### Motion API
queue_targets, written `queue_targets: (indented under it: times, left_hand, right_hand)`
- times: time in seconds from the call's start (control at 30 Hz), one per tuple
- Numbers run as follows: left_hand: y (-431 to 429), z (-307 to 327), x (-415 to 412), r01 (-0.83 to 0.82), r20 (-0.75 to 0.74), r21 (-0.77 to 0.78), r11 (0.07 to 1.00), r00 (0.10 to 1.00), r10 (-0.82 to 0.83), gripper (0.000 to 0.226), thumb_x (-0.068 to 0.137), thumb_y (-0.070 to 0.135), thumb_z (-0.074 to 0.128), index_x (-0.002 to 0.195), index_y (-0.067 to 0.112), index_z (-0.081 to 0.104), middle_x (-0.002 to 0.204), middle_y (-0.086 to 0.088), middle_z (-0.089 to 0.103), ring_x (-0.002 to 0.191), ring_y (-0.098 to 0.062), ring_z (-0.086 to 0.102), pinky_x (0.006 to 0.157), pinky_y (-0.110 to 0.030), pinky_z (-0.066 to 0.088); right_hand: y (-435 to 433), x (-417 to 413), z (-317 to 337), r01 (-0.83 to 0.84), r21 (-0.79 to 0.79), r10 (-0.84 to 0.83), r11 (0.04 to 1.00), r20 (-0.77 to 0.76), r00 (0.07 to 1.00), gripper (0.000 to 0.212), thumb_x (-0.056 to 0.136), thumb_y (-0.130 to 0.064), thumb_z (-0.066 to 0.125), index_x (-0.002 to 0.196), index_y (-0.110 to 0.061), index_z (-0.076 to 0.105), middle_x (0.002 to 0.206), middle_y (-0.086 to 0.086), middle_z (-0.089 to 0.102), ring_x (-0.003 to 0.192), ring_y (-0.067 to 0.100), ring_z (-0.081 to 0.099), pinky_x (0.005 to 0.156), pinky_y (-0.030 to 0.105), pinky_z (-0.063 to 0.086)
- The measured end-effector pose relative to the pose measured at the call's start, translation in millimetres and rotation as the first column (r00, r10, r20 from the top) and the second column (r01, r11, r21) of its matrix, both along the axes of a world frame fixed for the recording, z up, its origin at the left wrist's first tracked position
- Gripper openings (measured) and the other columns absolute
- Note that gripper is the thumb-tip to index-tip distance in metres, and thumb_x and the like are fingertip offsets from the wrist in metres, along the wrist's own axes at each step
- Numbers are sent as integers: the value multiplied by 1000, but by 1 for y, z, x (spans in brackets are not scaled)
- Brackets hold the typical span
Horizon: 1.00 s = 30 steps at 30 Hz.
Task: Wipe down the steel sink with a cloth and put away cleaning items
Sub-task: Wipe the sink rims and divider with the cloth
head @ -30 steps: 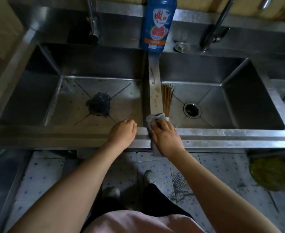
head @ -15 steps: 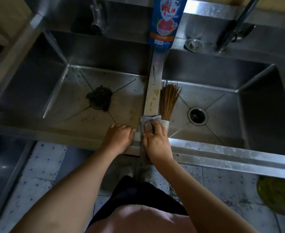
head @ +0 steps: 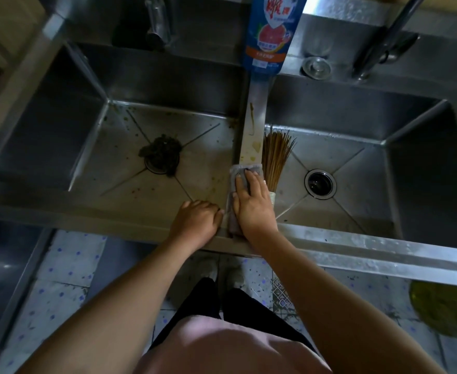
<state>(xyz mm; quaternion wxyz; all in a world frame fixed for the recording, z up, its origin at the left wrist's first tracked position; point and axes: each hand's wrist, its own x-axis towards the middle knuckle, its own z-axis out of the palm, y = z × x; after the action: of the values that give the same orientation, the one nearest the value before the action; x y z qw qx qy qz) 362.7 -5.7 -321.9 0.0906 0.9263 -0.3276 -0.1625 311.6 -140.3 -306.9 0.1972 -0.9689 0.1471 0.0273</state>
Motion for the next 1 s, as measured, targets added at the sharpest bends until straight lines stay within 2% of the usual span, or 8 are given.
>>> queue_targets:
  times: [0.2, 0.3, 0.53, 0.7, 0.83, 1.0]
  left_hand:
    - [2, 2, -2, -18, 13, -46, 999, 1000, 18, 36, 97, 34, 31, 86, 19, 62, 93, -4, 66, 93, -25, 57, 81, -34, 34]
    - [1, -1, -2, -15, 28, -24, 1000, 999, 15, 37, 97, 33, 30, 86, 18, 62, 94, -4, 65, 95, -25, 56, 81, -34, 33]
    - [3, -3, 0, -75, 62, -94, 993, 995, 81, 38, 96, 32, 35, 75, 16, 62, 81, -6, 67, 82, -26, 60, 72, -34, 37]
    - [1, -2, 1, -48, 79, -61, 997, 995, 53, 37, 95, 34, 37, 80, 15, 65, 84, -7, 68, 85, -27, 61, 71, -34, 37]
    - [2, -1, 1, -47, 82, -67, 997, 995, 53, 35, 94, 34, 39, 80, 14, 64, 84, -8, 67, 84, -28, 60, 71, -34, 37]
    - [2, 2, -1, -59, 80, -60, 996, 995, 63, 37, 94, 35, 38, 81, 14, 65, 86, -8, 68, 86, -27, 60, 73, -34, 38]
  right_hand:
    - [9, -18, 3, 41, 94, -40, 995, -19, 999, 52, 100, -31, 32, 148, -13, 22, 157, 10, 15, 145, 23, 4, 113, 27, -8]
    - [15, -34, 3, 33, 122, -31, 992, -18, 999, 52, 100, -32, 34, 148, -15, 23, 157, 8, 14, 145, 22, 2, 111, 25, -10]
    - [8, -21, -3, 7, 69, -6, 998, -7, 1000, 54, 100, -32, 35, 149, -16, 20, 158, 8, 12, 146, 23, 2, 113, 26, -9]
    - [0, 9, -6, 84, 3, -84, 996, 23, 996, 52, 100, -31, 31, 148, -13, 21, 157, 11, 15, 145, 24, 5, 113, 28, -9]
    - [-2, 12, -8, 77, -9, -77, 997, 16, 997, 52, 100, -31, 30, 148, -13, 20, 156, 11, 17, 145, 24, 8, 113, 28, -9]
    - [-10, -6, 1, 51, 78, -50, 996, -10, 999, 52, 99, -33, 36, 147, -16, 26, 156, 10, 19, 144, 26, 11, 116, 32, 4]
